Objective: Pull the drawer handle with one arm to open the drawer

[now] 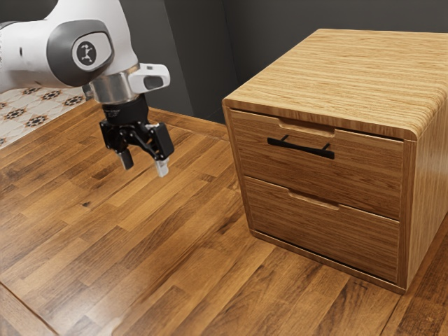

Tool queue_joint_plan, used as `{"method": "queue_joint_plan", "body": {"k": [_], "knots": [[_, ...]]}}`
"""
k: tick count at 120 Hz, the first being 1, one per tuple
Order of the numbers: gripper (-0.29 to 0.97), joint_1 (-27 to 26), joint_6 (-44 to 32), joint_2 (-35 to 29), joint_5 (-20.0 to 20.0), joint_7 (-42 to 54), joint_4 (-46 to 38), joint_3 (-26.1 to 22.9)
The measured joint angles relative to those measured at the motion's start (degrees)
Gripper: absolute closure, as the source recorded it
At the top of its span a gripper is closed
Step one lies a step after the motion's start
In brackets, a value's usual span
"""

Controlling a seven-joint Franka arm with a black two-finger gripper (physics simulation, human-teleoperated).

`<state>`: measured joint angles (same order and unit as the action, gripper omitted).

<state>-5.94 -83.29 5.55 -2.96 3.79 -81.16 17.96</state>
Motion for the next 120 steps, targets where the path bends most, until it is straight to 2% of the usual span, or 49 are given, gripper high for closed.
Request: {"method": "queue_joint_plan", "body": {"k": [28, 40, 55, 71, 79, 104, 120], "knots": [[0.0, 0.63, -0.46, -0.27, -0.67, -4.46, 0.08, 0.49], [0.0, 1.92, 0.75, -4.86, -1.39, -8.29, 4.83, -0.99], [0.0, 7.46, 1.55, -5.9, -1.51, -22.49, 6.24, -6.66], [0.0, 7.61, -0.98, -2.43, 1.21, -39.4, 6.19, -8.14], [0.0, 3.99, -2.69, -1.95, 2.15, -46.53, 6.05, -9.49], [0.0, -15.84, -5.81, -3.52, 5.64, -64.37, 5.9, -9.79], [0.0, -21.86, -6.59, -4.16, 5.79, -73.02, 5.71, -9.19]]}}
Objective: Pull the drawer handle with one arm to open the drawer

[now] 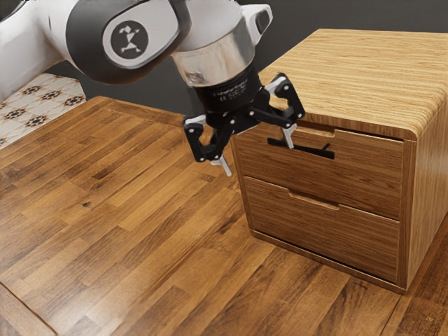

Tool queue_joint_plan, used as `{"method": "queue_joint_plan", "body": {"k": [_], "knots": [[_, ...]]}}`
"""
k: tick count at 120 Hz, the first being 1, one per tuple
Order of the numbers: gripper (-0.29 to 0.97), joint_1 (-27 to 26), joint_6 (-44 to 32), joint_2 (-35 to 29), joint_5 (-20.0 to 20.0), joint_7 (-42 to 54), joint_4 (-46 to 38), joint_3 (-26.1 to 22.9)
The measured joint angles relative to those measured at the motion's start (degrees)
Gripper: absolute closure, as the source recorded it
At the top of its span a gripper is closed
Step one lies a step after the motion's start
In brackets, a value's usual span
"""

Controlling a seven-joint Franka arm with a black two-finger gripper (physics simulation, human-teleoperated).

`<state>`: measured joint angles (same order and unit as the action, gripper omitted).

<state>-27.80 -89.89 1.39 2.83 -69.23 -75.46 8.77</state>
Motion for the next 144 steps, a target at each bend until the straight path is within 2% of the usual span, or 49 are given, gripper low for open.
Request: {"method": "queue_joint_plan", "body": {"k": [13, 21, 40, 50, 66, 79, 102, 115, 128, 144], "knots": [[0.0, -1.9, -0.68, 0.13, -1.83, -5.81, -0.21, 1.78], [0.0, -1.23, -1.41, 0.25, -3.04, -8.91, -0.97, 3.27], [0.0, 7.89, -3.2, 0.38, -3.75, -16.2, -1.93, 3.62], [0.0, 12.82, -3.98, 0.4, -2.6, -19.66, -1.95, 3.45], [0.0, 16.1, -4.78, 0.43, -1.55, -24.36, -1.74, 3.43], [0.0, 14.2, -5.14, 0.52, -0.78, -27.55, -1.65, 3.36], [0.0, 4.79, -5.47, 0.58, -0.32, -32.01, -1.65, 3.8], [0.0, 1.31, -5.59, 0.59, -0.3, -33.97, -1.65, 3.84], [0.0, 0.77, -5.66, 0.59, -0.29, -35.62, -1.65, 3.86], [0.0, 3.43, -5.7, 0.67, -0.28, -37.28, -1.58, 3.71]]}}
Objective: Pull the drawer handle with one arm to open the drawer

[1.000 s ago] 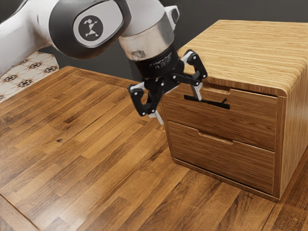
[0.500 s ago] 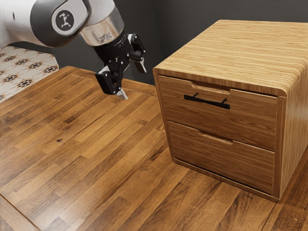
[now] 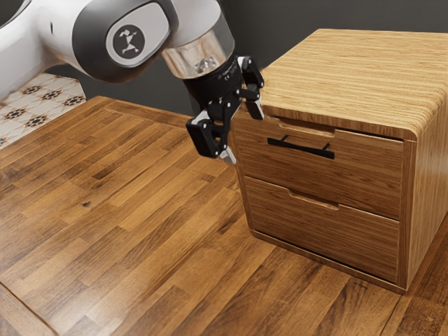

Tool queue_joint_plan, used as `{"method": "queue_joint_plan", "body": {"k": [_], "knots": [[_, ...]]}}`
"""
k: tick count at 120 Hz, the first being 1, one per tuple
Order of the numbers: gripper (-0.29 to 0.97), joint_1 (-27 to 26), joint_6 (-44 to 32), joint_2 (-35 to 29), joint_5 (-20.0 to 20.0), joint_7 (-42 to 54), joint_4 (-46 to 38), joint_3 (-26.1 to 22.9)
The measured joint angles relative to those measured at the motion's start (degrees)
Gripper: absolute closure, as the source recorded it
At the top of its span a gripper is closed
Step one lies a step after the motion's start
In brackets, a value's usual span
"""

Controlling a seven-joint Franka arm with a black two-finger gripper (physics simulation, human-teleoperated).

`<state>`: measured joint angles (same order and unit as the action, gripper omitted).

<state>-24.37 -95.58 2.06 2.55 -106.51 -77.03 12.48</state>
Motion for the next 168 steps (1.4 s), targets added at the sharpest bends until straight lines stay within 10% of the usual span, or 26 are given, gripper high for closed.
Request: {"method": "queue_joint_plan", "body": {"k": [129, 168], "knots": [[0.0, -0.14, -3.06, 1.3, 0.79, -6.89, -0.09, -1.27], [0.0, -0.24, -14.99, -6.59, 2.8, -7.29, -13.28, -1.48]]}}
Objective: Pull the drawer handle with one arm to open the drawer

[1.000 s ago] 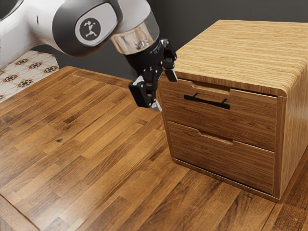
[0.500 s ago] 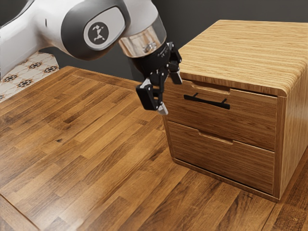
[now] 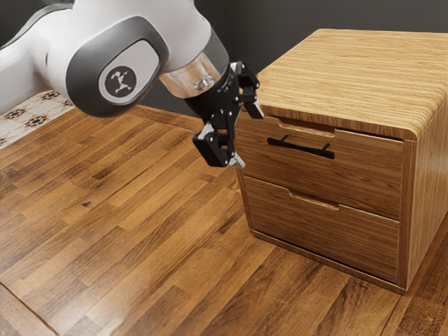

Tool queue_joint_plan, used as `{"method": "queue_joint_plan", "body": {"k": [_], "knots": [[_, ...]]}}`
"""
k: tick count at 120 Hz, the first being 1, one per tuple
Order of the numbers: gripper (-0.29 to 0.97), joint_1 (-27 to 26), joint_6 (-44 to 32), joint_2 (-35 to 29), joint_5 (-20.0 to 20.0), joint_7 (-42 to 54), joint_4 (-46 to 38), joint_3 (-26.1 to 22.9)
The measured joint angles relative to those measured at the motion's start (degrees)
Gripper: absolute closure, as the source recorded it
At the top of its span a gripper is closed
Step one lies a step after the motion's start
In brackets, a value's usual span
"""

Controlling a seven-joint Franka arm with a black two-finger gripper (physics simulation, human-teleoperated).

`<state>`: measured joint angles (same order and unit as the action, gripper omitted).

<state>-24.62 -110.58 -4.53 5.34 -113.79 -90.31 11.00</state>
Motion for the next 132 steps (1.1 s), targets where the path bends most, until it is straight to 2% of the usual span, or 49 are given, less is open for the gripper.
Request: {"method": "queue_joint_plan", "body": {"k": [20, 43, 76, 132], "knots": [[0.0, -1.16, -4.46, 0.42, 2.14, -0.23, -1.16, -1.91], [0.0, -1.05, -7.03, 1.19, 2.65, -0.46, -1.61, -2.2], [0.0, -0.49, -8.55, 3.38, 2.68, -0.82, -1.65, -2.21], [0.0, -2.66, -9.53, 3.14, 2.84, -1.82, -3.6, -2.21]]}}
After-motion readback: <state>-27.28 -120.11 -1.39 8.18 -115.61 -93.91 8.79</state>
